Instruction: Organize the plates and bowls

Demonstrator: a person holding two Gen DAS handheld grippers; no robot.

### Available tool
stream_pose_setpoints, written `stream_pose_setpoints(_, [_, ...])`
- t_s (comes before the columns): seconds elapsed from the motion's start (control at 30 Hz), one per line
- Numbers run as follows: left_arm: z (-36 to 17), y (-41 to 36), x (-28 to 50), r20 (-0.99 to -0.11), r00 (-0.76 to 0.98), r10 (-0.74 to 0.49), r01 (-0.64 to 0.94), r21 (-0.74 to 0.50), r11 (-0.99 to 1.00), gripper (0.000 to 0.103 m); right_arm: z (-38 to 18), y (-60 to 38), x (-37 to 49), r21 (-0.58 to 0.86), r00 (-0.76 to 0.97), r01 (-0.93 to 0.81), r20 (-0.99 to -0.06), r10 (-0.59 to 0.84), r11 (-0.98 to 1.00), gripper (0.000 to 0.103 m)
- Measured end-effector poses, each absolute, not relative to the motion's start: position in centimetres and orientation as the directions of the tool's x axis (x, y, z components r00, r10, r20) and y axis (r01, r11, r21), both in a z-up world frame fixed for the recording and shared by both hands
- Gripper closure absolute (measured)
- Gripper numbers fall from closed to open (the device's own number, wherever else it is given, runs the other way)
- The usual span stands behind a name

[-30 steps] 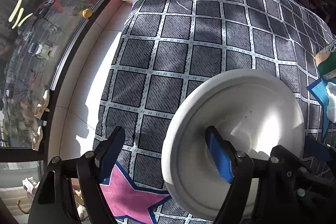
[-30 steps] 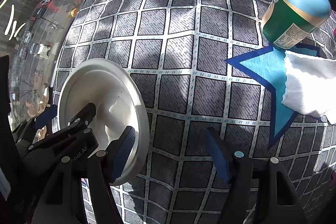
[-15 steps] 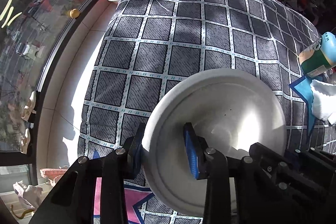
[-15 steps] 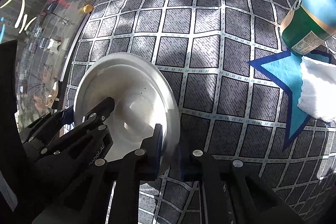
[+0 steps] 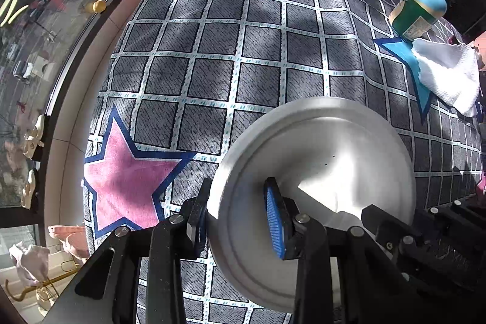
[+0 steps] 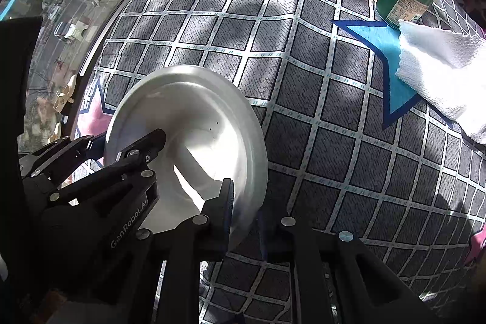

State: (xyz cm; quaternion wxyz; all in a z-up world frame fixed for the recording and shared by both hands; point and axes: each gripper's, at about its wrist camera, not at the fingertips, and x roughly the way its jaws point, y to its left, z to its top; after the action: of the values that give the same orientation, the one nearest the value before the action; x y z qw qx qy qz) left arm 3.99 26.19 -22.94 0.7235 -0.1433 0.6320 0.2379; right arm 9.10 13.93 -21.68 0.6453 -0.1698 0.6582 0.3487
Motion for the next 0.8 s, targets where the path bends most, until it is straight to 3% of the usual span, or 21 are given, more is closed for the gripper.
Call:
stream_pose_setpoints(0.3, [-22.8, 22.2, 0.4, -0.988, 0.079, 0.136, -0.527, 0.074, 0.847, 0.066, -21.6, 10.9, 6.3, 0.223, -0.119, -0.684, -0.974, 0.195, 0.694, 0.087])
stream_pose_setpoints(0.8, [-16.5, 15.6, -1.1, -0.973, 0.157, 0.171, -0.448, 0.084, 0.890, 0.066, -16.7, 6.3, 4.8, 0.207, -0.055, -0.651, -0.972, 0.227, 0.730, 0.087])
